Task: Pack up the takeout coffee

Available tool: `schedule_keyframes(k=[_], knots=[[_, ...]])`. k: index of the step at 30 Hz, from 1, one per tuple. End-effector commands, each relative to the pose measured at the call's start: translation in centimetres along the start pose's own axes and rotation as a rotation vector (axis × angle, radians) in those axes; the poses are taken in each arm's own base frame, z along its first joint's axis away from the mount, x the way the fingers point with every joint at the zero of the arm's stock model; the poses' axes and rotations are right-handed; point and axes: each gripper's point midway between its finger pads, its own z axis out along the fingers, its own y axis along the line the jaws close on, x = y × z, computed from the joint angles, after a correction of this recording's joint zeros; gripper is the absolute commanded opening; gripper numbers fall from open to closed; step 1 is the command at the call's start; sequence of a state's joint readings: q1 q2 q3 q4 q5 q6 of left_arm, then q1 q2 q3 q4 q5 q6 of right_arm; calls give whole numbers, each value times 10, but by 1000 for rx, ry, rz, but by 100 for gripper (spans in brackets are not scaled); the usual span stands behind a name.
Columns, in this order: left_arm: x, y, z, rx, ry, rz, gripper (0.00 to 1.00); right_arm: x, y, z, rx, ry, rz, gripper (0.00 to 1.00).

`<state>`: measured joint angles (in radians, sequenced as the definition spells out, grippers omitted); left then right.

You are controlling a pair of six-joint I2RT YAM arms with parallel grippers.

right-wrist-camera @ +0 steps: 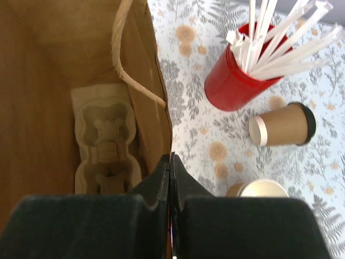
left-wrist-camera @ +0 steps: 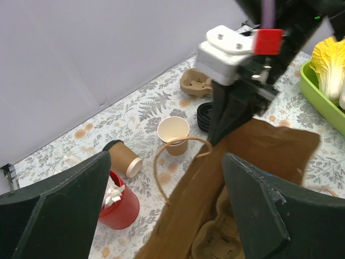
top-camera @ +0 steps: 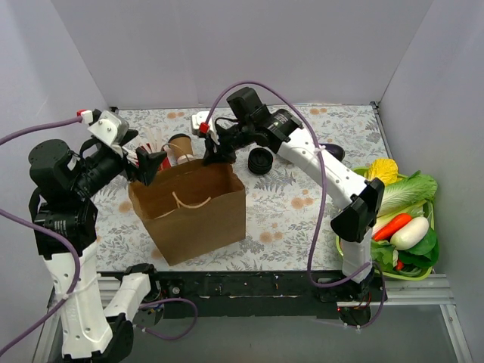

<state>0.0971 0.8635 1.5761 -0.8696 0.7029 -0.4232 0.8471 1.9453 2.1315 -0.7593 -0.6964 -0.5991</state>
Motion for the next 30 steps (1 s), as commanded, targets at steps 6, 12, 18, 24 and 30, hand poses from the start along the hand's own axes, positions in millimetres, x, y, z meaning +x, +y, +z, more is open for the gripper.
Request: schedule_keyframes(k=[6, 12, 18, 24, 30], knots=[[18, 41, 55, 11, -40, -3, 85, 26, 17, -111, 77, 143, -3, 1], [65, 53, 91, 95, 47, -49, 85, 56, 15, -160, 116, 165, 54, 1], [119, 36, 117, 211, 148, -50, 84, 101, 18, -200, 169, 185, 124, 1], [160, 7, 143, 275, 285, 28, 83, 117, 15, -230, 205, 182, 169, 1], [173, 39, 176, 109, 347, 8, 83, 122, 7, -229, 247, 154, 206, 1]])
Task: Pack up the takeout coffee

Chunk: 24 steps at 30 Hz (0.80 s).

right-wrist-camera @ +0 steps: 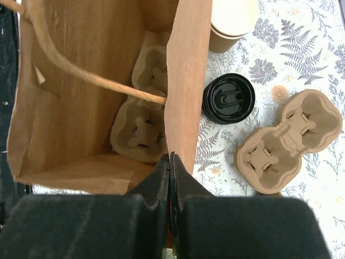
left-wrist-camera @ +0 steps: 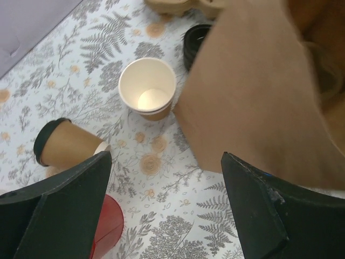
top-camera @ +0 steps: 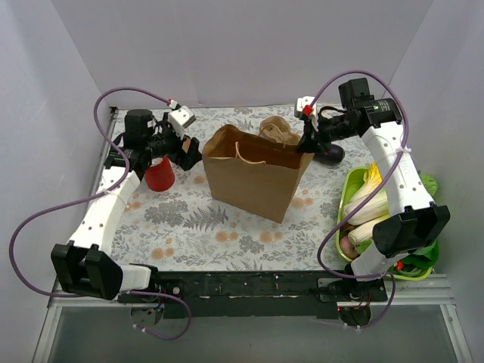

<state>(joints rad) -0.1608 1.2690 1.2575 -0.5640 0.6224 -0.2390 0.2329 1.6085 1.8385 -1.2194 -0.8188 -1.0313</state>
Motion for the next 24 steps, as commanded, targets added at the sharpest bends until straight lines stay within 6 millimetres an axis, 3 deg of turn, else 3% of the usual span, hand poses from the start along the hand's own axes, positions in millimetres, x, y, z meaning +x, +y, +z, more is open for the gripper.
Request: schedule_keyframes(k=[1, 4, 7, 10, 11, 12, 13, 15, 16, 19, 21, 24], knots=[[-7, 52, 16, -189, 37, -29, 83, -3, 8, -1, -3, -21, 47, 4], [-16, 76, 21, -269, 45, -63, 83, -5, 7, -1, 4, -30, 52, 8], [-21, 76, 28, -236, 29, -51, 83, -9, 5, -4, 32, -48, 54, 9], [-60, 40, 11, -82, -124, 23, 82, -8, 4, -2, 45, -54, 60, 9], [-61, 27, 7, -35, -156, 39, 83, -5, 4, -1, 47, -49, 67, 9], [-78, 12, -13, -24, -219, 95, 84, -4, 3, 0, 52, -46, 75, 8], [-81, 3, -18, 6, -234, 116, 84, -4, -2, 0, 69, -45, 69, 8], [-88, 1, -32, -22, -224, 120, 84, -5, -4, 0, 77, -47, 77, 11], [-71, 4, -35, -49, -150, 108, 84, -7, -8, 0, 88, -56, 66, 14], [-47, 14, -51, -133, -57, 97, 82, -11, -11, 1, 99, -73, 78, 26], [-28, 43, -62, -286, 10, 48, 81, -13, -15, 1, 106, -82, 76, 36], [7, 74, -58, -358, 159, -92, 73, -18, -18, 0, 123, -97, 72, 47]])
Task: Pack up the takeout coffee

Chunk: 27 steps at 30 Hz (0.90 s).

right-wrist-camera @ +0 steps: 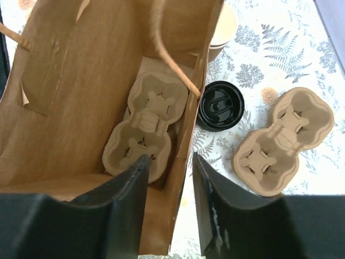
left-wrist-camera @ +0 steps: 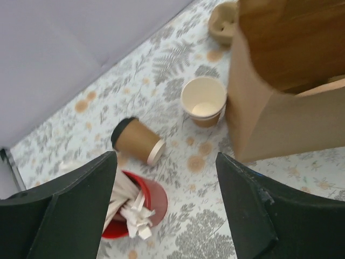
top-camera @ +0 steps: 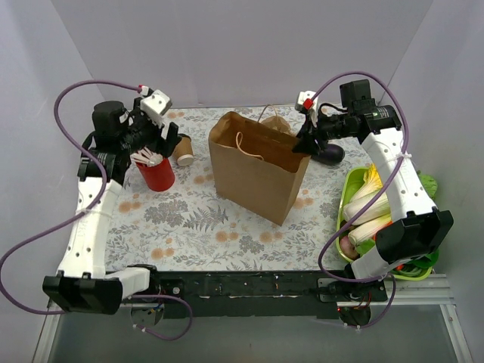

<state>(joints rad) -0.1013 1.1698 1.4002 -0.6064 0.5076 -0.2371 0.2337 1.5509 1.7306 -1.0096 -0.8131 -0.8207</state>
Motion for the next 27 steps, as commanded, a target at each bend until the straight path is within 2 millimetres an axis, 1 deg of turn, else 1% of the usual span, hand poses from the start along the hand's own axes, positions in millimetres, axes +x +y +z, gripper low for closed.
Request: schedule_keyframes(k=[1, 2, 3, 4, 5, 7, 8, 9, 11, 12, 13, 15, 17, 20, 24, 26, 27], knots=[[70, 38, 5, -119, 309, -169, 68, -12, -7, -3, 42, -44, -11, 50], [82, 42, 18, -103, 353, -205, 67, -13, -6, -3, 45, -49, 0, 54], [85, 43, 22, -101, 368, -232, 66, -17, -7, -5, 58, -62, -13, 56], [81, 46, 26, -99, 374, -242, 65, -18, -6, -6, 60, -66, -15, 58], [93, 48, 37, -83, 411, -269, 62, -16, -3, -5, 58, -66, -9, 60], [102, 48, 44, -76, 450, -315, 59, -18, -1, -8, 70, -75, -21, 62], [103, 49, 47, -69, 459, -327, 56, -13, 0, -7, 69, -69, -12, 64], [116, 49, 54, -66, 498, -347, 56, -15, 2, -9, 77, -74, -19, 64], [129, 48, 55, -74, 551, -375, 55, -13, 3, -9, 86, -76, -22, 65], [136, 48, 58, -74, 579, -384, 54, -15, 4, -11, 94, -81, -27, 66], [141, 49, 57, -86, 605, -391, 53, -16, 2, -12, 105, -85, -34, 66], [144, 49, 58, -98, 625, -388, 53, -15, 3, -12, 111, -88, -28, 66], [144, 53, 57, -126, 638, -369, 52, -15, 3, -12, 114, -91, -28, 66], [145, 54, 54, -152, 663, -352, 52, -12, 5, -11, 111, -90, -17, 66], [164, 50, 49, -153, 736, -353, 53, -10, 4, -9, 108, -85, -11, 66], [176, 46, 52, -137, 770, -364, 53, -15, 2, -10, 112, -92, -21, 66], [178, 46, 53, -137, 776, -368, 52, -15, 0, -9, 111, -91, -20, 66]])
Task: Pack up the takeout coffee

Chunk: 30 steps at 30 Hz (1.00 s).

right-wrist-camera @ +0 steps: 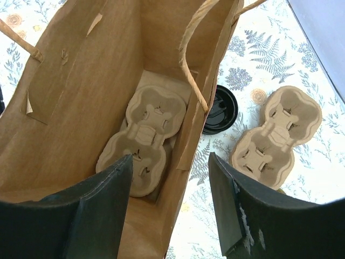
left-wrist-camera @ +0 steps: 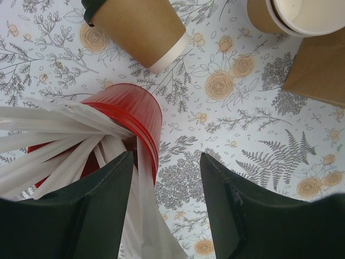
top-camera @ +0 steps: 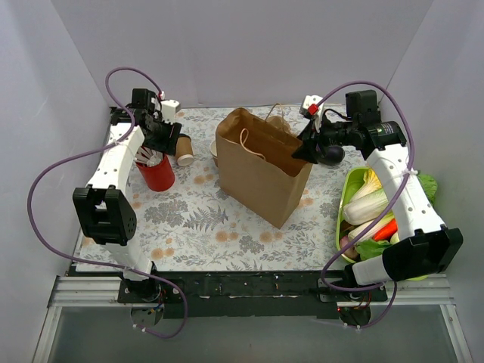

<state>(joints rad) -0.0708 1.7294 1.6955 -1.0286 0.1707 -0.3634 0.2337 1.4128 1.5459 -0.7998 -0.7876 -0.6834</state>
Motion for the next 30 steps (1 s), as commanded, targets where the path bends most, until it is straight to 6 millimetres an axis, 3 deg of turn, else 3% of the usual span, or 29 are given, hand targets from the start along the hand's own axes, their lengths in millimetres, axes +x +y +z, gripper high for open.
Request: schedule_keyframes(k=[1, 11, 19, 21, 27, 29, 30], knots=[[10, 5, 2, -27, 47, -6, 52, -14, -7, -3, 21, -33, -32, 66], [11, 8, 22, -8, 102, 5, 37, -12, -11, 0, 22, -27, -31, 66], [9, 18, 25, -42, 113, 39, 5, -10, -16, 2, 32, -17, -30, 66], [11, 28, 24, -75, 125, 66, 0, -8, -17, 4, 31, -13, -27, 66], [-4, 70, 20, -141, 100, 73, 0, -5, -21, 7, 32, -5, -21, 66], [-10, 98, 12, -180, 83, 44, 0, -2, -21, 8, 27, -2, -15, 66], [-8, 106, 18, -185, 101, 53, 0, -2, -21, 9, 26, 0, -14, 65]])
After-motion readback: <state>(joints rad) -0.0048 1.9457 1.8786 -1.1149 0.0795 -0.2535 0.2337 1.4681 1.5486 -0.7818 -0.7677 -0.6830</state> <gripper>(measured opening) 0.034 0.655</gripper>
